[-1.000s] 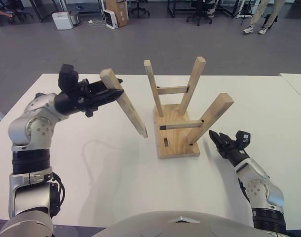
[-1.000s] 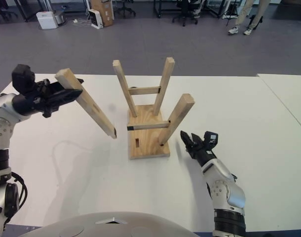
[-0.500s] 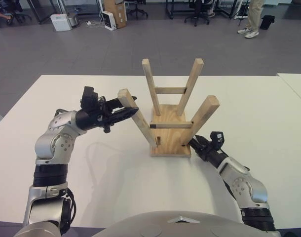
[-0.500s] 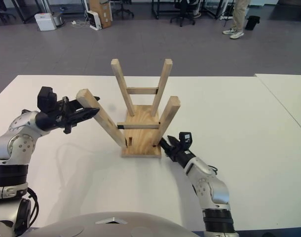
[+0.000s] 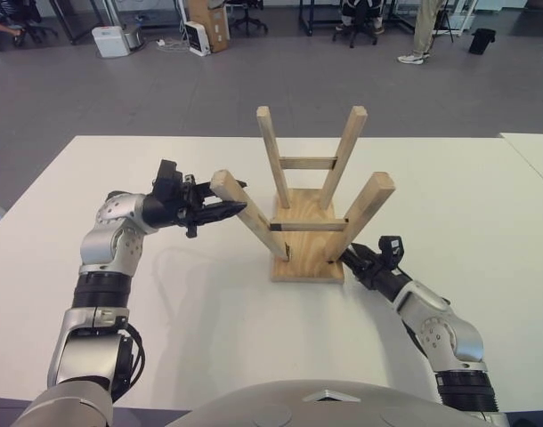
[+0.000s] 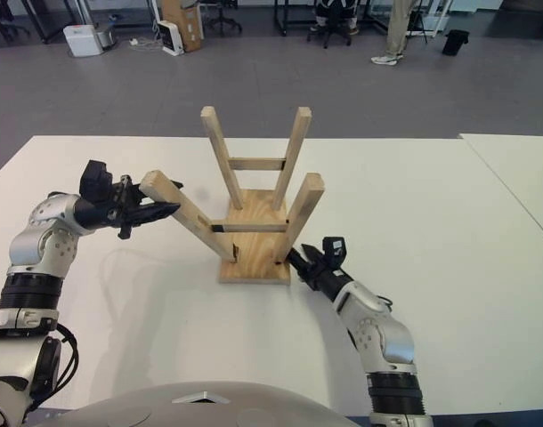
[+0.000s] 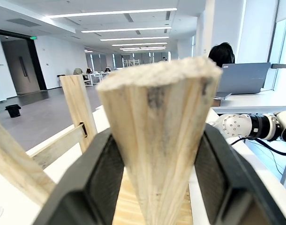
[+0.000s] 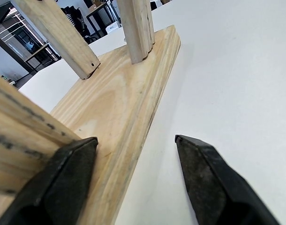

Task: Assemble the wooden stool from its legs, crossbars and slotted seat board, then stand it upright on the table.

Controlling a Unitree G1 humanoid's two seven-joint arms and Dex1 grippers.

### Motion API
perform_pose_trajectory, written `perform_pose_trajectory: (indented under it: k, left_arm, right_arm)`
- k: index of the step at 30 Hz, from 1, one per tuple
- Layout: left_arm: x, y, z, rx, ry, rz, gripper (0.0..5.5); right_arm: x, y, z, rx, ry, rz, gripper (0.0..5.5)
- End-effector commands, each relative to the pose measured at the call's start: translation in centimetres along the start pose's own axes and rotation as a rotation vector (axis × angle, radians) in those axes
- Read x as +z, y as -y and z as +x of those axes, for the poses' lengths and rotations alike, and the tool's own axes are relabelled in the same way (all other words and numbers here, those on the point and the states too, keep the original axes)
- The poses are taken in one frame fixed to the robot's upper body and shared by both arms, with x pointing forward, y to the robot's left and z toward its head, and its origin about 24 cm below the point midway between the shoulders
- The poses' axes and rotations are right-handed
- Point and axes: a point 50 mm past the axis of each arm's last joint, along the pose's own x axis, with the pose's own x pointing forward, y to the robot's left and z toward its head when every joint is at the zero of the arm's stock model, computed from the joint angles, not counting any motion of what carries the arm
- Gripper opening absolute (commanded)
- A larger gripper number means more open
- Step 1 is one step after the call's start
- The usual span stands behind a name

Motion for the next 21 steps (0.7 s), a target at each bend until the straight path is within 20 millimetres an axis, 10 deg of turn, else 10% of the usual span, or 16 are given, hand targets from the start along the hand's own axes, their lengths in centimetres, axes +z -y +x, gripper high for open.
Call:
perform_pose_trajectory:
  k: [1, 7, 21]
  left_arm:
    - [1.1, -0.9, 1.7, -0.114, -0.071, 0.011, 2.03]
    - [1.3, -2.0, 3.0, -0.148, -0.09, 0.028, 2.03]
    - [-7.0, 2.6, 3.0, -0.085, -0.412, -0.291, 2.03]
  right_arm:
    - [-1.4, 0.3, 0.1, -0.028, -0.07, 0.034, 3.11]
    - [-1.3, 0.1, 0.4, -0.022, -0.061, 0.035, 3.11]
    - [-1.9, -0.2, 0.4, -0.042, -0.054, 0.048, 3.11]
